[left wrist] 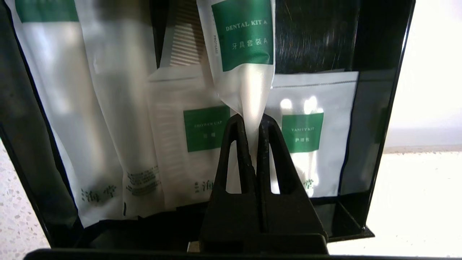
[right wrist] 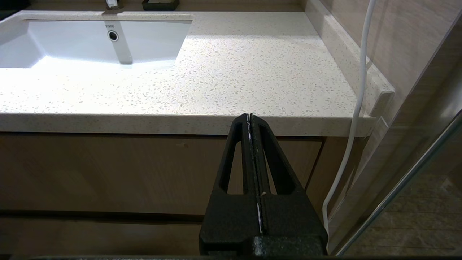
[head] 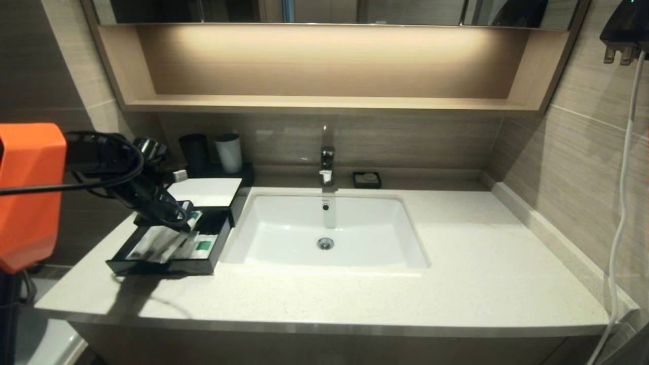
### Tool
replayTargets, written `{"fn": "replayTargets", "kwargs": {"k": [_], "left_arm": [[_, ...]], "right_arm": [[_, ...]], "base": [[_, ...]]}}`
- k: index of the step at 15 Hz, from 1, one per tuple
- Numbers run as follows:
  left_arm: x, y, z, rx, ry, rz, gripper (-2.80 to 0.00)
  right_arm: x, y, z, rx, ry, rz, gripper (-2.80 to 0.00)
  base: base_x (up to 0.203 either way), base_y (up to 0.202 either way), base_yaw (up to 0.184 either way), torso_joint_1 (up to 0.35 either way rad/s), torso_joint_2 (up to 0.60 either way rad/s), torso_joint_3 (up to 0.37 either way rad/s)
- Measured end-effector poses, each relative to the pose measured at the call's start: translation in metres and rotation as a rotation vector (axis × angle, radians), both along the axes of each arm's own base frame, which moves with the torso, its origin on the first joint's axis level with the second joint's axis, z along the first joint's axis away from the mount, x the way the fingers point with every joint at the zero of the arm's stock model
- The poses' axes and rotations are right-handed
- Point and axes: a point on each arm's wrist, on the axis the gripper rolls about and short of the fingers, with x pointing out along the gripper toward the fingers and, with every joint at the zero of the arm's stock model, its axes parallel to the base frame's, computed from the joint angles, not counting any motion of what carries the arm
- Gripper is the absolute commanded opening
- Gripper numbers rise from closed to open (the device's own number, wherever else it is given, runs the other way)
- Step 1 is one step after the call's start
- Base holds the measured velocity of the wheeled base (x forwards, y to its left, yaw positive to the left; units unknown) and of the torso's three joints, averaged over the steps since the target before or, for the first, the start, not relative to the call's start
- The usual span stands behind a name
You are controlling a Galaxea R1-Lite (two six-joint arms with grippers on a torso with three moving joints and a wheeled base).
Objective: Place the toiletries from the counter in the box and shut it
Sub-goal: Place the bathroom toiletry into the drawer
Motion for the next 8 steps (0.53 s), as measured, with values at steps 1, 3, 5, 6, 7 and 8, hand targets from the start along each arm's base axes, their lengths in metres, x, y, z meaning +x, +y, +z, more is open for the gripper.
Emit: {"fn": "replayTargets", "kwargs": {"k": [1, 3, 5, 6, 7, 8], "left_arm": [[0.0011, 0.0001, -0.0005, 0.000, -0.007, 0.001, -2.80], [0.0033, 0.0003, -0.0009, -0.001, -0.022, 0.005, -2.80], [0.0050, 0.0004, -0.0014, -0.002, -0.034, 0.005, -2.80], [0.0062, 0.0005, -0.0018, -0.001, -0.042, 0.006, -2.80], [0.0069, 0.0006, -0.0022, -0.001, -0.045, 0.006, -2.80], [0.0073, 0.0006, -0.0026, -0.001, -0.046, 0.007, -2.80]], "right_arm": [[0.0000, 0.0000, 0.0000, 0.000, 0.000, 0.000, -2.80], [0.0000, 0.0000, 0.0000, 0.000, 0.000, 0.000, -2.80], [0.0000, 0.0000, 0.0000, 0.000, 0.000, 0.000, -2.80], [0.0000, 0.0000, 0.0000, 0.000, 0.000, 0.000, -2.80], [0.0000, 0.0000, 0.0000, 0.000, 0.000, 0.000, -2.80], [0.0000, 0.0000, 0.0000, 0.000, 0.000, 0.000, -2.80]], "base": [[0.000, 0.000, 0.000, 0.000, 0.00, 0.000], [0.000, 0.000, 0.000, 0.000, 0.00, 0.000], [0.000, 0.000, 0.000, 0.000, 0.00, 0.000], [0.000, 0.000, 0.000, 0.000, 0.00, 0.000], [0.000, 0.000, 0.000, 0.000, 0.00, 0.000], [0.000, 0.000, 0.000, 0.000, 0.00, 0.000]]}}
